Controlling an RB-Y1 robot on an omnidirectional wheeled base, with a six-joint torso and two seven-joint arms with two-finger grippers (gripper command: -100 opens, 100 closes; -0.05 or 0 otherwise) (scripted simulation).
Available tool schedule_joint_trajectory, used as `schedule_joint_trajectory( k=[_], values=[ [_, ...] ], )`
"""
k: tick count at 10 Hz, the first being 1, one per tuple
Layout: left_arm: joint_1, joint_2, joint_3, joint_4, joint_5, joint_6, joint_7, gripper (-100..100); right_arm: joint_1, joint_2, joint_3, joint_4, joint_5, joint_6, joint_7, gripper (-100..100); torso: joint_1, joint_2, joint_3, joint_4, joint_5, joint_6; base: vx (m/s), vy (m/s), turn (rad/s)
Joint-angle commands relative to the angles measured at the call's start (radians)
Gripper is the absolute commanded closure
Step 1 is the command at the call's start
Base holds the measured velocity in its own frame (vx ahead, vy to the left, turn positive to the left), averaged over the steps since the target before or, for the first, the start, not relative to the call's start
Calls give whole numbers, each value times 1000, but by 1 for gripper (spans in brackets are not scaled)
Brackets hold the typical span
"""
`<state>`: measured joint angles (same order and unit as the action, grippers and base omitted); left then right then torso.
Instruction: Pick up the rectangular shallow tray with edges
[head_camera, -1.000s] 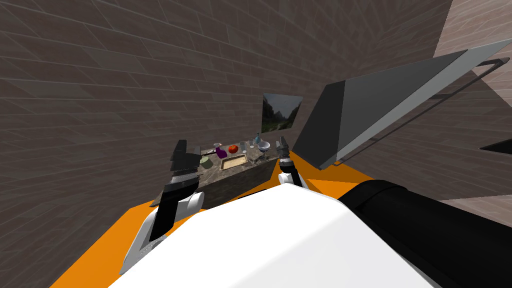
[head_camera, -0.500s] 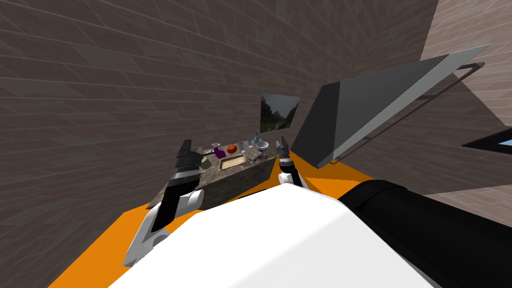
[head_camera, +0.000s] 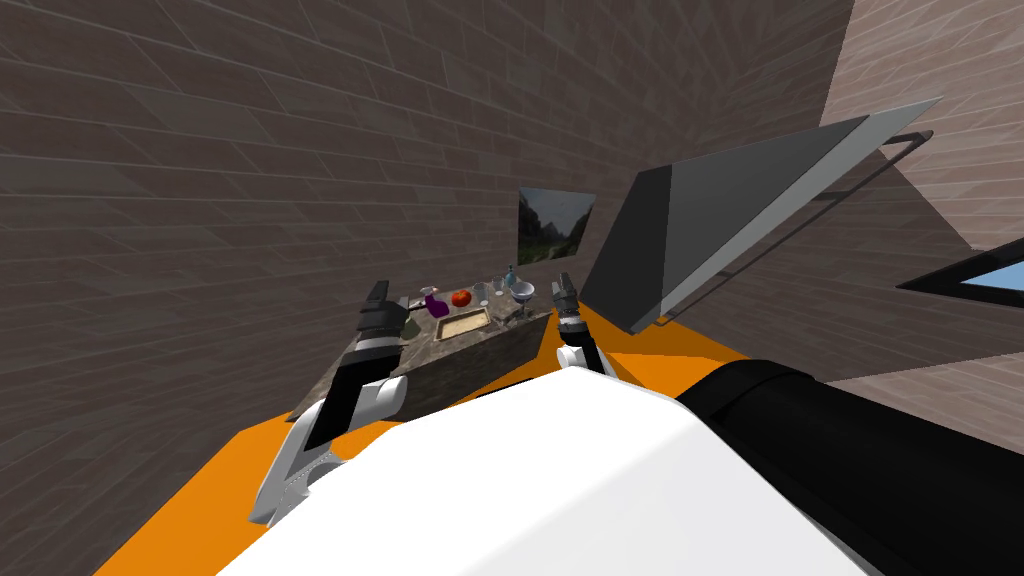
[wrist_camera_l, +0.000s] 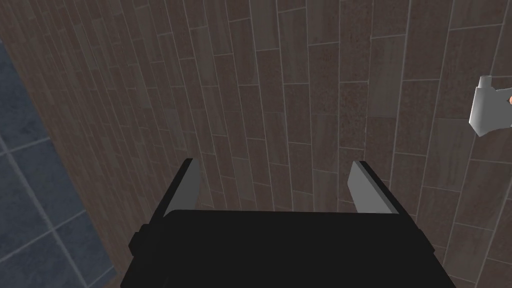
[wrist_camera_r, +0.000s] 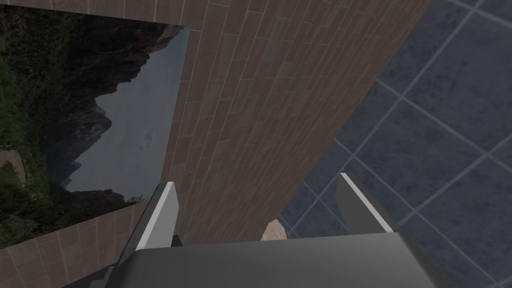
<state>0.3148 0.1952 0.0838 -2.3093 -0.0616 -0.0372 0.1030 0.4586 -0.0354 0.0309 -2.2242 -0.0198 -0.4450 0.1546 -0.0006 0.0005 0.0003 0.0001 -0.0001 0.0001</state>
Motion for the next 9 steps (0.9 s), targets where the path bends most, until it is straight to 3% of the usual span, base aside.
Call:
schedule_joint_trajectory(
  k=[1, 9],
  values=[
    [-9, 4, 4, 4, 4, 47, 5, -100, 0, 0, 0, 0, 0, 0, 0, 0, 0, 0, 0, 0, 0, 0, -14, -9, -34],
    [-54, 11, 18, 22, 20, 246, 27, -100, 0, 0, 0, 0, 0, 0, 0, 0, 0, 0, 0, 0, 0, 0, -14, -9, -38]
  ],
)
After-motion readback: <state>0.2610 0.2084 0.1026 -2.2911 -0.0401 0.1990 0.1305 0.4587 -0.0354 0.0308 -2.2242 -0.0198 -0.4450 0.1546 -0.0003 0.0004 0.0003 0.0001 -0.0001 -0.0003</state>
